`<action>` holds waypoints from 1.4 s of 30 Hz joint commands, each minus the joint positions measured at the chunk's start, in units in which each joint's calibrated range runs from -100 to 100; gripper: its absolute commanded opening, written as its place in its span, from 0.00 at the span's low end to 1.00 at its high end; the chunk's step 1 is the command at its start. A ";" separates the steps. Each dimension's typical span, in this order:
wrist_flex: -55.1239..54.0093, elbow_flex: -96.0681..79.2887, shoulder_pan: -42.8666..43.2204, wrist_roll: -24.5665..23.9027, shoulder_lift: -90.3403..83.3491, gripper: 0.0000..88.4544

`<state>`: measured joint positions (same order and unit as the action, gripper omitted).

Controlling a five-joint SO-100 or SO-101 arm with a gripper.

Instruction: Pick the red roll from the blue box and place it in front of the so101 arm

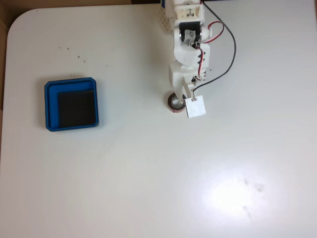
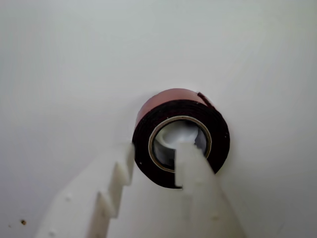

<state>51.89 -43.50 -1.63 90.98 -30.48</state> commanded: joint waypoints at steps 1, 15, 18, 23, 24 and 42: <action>-0.98 -4.03 -0.96 -0.18 -9.65 0.08; -0.98 -35.48 -1.05 -0.18 -49.87 0.08; -0.98 -42.94 -1.05 -0.18 -59.32 0.08; -1.06 -50.84 -0.27 -0.10 -69.02 0.08; -1.48 -51.38 -0.27 -0.18 -68.76 0.08; -13.36 -56.50 -0.17 0.25 -68.51 0.08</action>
<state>39.33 -99.10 -2.13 91.07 -95.77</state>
